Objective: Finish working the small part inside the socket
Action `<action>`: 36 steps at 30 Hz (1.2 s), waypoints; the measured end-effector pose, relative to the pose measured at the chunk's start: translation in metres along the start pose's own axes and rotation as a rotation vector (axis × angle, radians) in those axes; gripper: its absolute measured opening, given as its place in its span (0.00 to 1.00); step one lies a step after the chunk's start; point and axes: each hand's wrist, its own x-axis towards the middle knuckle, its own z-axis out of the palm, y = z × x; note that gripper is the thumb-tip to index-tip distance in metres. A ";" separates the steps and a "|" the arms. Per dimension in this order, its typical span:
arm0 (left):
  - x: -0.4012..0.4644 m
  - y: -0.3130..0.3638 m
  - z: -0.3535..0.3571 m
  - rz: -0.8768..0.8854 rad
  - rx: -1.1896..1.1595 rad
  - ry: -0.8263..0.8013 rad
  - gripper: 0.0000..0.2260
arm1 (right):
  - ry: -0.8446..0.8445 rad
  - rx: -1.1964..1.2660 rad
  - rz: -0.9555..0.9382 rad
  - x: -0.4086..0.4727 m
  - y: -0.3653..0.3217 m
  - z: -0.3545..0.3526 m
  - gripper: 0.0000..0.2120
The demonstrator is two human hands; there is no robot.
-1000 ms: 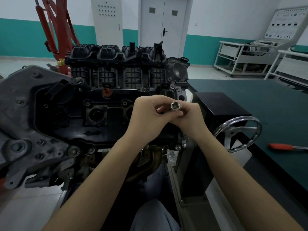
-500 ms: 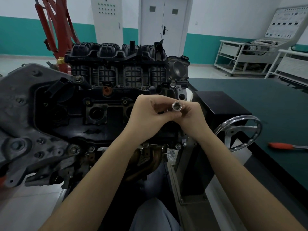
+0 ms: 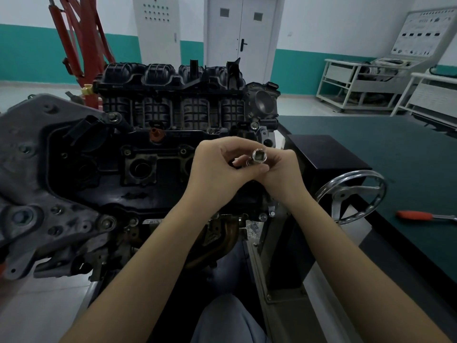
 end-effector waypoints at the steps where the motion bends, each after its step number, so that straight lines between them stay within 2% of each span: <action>1: 0.000 0.000 0.000 0.002 0.012 0.025 0.13 | -0.001 0.010 0.007 0.001 -0.001 0.000 0.08; 7: 0.000 -0.002 -0.001 -0.007 -0.080 0.002 0.12 | -0.086 0.035 -0.020 -0.002 -0.002 -0.003 0.17; 13: 0.000 -0.002 0.001 0.005 -0.026 0.032 0.12 | -0.015 0.054 0.010 -0.001 0.000 -0.004 0.11; 19: -0.001 -0.004 0.002 0.019 -0.092 -0.030 0.15 | -0.065 0.106 -0.014 -0.003 0.000 -0.007 0.21; 23: -0.002 -0.003 0.006 0.034 -0.008 0.049 0.12 | -0.019 0.065 0.003 0.000 0.000 -0.004 0.13; 25: -0.002 -0.002 0.007 0.025 -0.008 0.085 0.11 | -0.012 0.074 0.005 0.001 0.000 -0.003 0.13; 31: -0.002 -0.005 0.002 0.004 -0.095 -0.058 0.11 | -0.008 -0.007 -0.008 0.001 0.003 -0.002 0.14; 36: -0.002 -0.004 0.006 0.041 -0.007 0.038 0.11 | -0.014 -0.006 -0.024 0.001 -0.001 0.001 0.12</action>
